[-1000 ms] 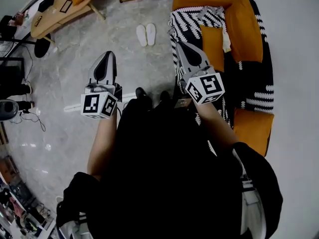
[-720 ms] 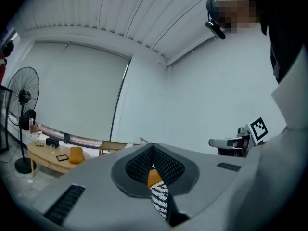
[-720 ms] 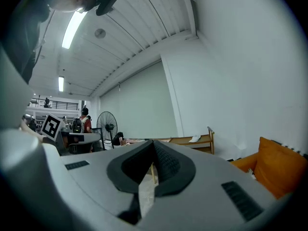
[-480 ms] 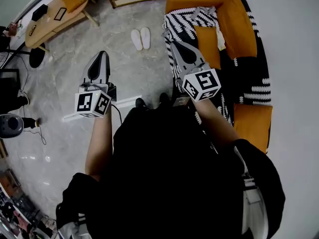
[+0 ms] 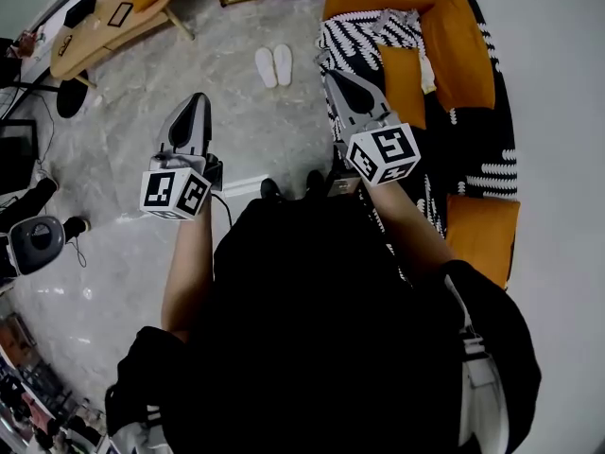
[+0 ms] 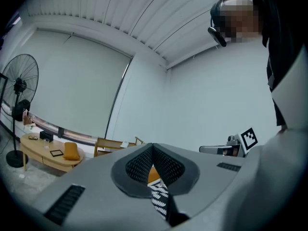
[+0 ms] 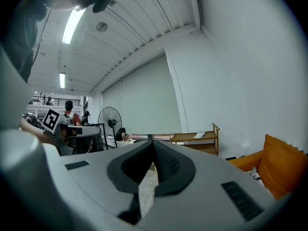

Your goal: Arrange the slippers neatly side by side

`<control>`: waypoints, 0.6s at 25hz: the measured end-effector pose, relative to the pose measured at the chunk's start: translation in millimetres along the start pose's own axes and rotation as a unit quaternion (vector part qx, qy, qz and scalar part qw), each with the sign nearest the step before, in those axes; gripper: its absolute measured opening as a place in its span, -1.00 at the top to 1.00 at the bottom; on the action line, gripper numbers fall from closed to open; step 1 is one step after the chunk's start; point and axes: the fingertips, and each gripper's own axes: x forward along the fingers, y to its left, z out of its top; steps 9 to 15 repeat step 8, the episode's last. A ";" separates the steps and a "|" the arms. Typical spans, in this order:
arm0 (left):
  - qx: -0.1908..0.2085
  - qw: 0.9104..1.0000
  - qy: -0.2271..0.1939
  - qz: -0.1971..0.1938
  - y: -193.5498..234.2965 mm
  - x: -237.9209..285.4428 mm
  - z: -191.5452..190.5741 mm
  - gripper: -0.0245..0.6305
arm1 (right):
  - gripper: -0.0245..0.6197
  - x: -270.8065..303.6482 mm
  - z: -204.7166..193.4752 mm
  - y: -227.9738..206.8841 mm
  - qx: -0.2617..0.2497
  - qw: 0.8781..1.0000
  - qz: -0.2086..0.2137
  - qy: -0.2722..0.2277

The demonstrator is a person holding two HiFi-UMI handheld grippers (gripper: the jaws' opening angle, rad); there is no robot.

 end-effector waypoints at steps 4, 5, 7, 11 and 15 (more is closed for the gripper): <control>-0.008 1.000 -0.004 0.001 3.3 -0.1 1.2 0.88 | 0.82 4.3 3.5 1.1 -0.002 1.000 0.000 -0.002; -0.009 1.000 -0.004 0.001 3.6 -0.4 1.5 0.88 | 0.82 5.0 4.0 1.3 -0.001 1.000 0.001 -0.002; -0.012 1.000 -0.005 0.001 4.5 -1.5 1.5 0.88 | 0.82 5.7 4.5 2.0 0.002 1.000 0.000 -0.003; -0.013 1.000 -0.006 0.002 5.1 -2.1 1.4 0.88 | 0.82 6.0 4.6 2.5 0.003 1.000 0.000 -0.003; -0.013 1.000 -0.006 0.002 5.1 -2.1 1.4 0.88 | 0.82 6.0 4.6 2.5 0.003 1.000 0.000 -0.003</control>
